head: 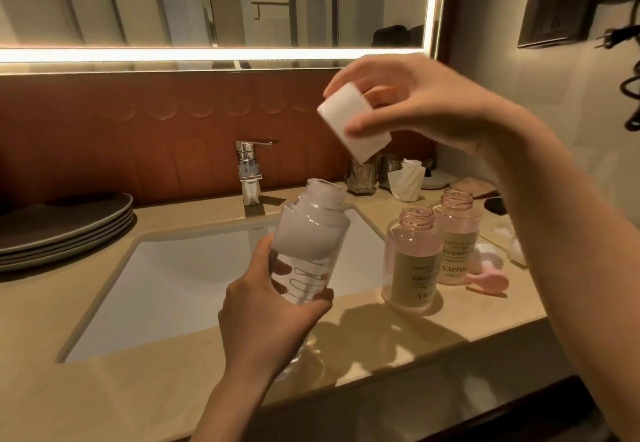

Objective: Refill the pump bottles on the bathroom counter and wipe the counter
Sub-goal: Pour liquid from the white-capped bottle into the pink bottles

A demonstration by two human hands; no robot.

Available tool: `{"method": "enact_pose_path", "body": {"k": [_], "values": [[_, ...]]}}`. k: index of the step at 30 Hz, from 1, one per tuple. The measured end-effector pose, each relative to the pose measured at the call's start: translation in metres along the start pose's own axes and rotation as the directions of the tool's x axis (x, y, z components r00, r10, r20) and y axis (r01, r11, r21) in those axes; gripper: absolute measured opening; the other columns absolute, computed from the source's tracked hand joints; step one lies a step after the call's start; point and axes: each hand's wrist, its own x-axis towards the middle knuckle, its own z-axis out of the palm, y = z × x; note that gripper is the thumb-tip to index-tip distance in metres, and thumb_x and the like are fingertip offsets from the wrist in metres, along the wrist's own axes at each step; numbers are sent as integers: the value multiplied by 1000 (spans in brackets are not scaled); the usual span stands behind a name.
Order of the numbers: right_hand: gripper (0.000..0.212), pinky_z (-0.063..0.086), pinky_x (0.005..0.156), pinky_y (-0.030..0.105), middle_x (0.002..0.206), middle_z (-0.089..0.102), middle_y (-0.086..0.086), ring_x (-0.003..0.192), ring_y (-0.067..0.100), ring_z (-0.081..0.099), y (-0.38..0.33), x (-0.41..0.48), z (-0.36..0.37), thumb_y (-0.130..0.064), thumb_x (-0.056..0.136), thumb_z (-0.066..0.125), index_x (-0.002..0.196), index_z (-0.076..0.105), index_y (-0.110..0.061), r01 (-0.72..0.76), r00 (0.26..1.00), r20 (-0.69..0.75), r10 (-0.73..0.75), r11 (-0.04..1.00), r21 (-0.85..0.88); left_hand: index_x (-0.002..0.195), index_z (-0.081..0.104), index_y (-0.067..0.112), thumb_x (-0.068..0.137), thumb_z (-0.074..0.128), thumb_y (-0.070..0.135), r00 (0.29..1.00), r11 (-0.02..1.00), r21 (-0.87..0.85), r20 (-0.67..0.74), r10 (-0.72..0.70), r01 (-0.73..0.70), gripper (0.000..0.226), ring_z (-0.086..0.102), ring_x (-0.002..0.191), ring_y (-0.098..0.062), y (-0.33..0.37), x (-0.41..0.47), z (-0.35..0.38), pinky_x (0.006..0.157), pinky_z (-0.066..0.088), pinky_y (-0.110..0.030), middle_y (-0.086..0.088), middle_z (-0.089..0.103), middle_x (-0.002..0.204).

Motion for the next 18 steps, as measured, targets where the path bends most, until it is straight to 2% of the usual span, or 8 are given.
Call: {"method": "enact_pose_path", "body": {"k": [3, 6, 8, 10, 12, 14, 16, 18], "values": [[44, 51, 74, 15, 100, 61, -14, 89, -8, 61, 15, -22, -18, -40, 73, 71, 112, 55, -25, -38, 977, -206, 61, 993, 115, 111, 41, 44, 46, 76, 57, 1000, 1000, -6, -8, 21, -21, 75, 61, 79, -9, 0, 1, 5, 65, 58, -33, 14, 59, 94], [34, 50, 70, 12, 97, 60, -14, 85, -10, 61, 34, -50, -26, -38, 78, 66, 106, 53, -25, -76, 931, -332, 151, 971, 228, 115, 46, 34, 55, 89, 37, 999, 999, -21, 1, 37, -37, 74, 62, 83, -16, 0, 3, 14, 67, 56, -31, 9, 59, 98], [37, 50, 69, 14, 98, 59, -14, 86, -8, 60, 47, -70, -28, -42, 78, 66, 108, 53, -24, -124, 881, -418, 219, 962, 243, 119, 48, 30, 56, 89, 33, 999, 998, -27, -2, 51, -51, 75, 62, 84, -18, 1, 5, 18, 68, 56, -31, 8, 59, 99], [41, 50, 68, 16, 103, 60, -11, 95, 2, 59, 63, -96, -28, -46, 76, 65, 111, 56, -27, -193, 821, -500, 275, 958, 210, 118, 47, 31, 56, 89, 32, 998, 997, -42, 1, 64, -64, 75, 62, 84, -19, 3, 7, 24, 68, 56, -33, 7, 59, 100], [47, 48, 66, 18, 112, 59, -8, 100, 9, 56, 80, -124, -29, -48, 73, 63, 117, 57, -33, -312, 773, -539, 336, 940, 139, 117, 47, 31, 57, 89, 30, 997, 996, -55, 13, 71, -71, 74, 62, 84, -21, 7, 9, 33, 69, 57, -38, 5, 60, 101], [53, 43, 71, 18, 119, 55, -7, 103, 12, 53, 101, -149, -30, -49, 73, 61, 125, 52, -39, -475, 747, -518, 416, 880, 20, 121, 49, 26, 57, 89, 28, 997, 995, -64, 26, 75, -73, 76, 62, 85, -22, 9, 10, 38, 70, 57, -40, 3, 61, 102], [56, 42, 79, 25, 127, 54, -5, 109, 14, 51, 124, -169, -33, -48, 78, 62, 131, 47, -40, -641, 722, -452, 523, 753, -152, 123, 50, 24, 56, 89, 28, 996, 994, -73, 39, 81, -78, 77, 61, 86, -21, 12, 11, 44, 71, 56, -40, 2, 61, 104], [58, 40, 88, 31, 135, 52, -1, 118, 18, 49, 143, -183, -32, -48, 81, 63, 135, 46, -36, -719, 695, -350, 628, 599, -354, 122, 50, 24, 55, 89, 29, 995, 993, -79, 47, 91, -87, 78, 60, 86, -21, 13, 11, 51, 71, 55, -39, 4, 60, 103]]}}
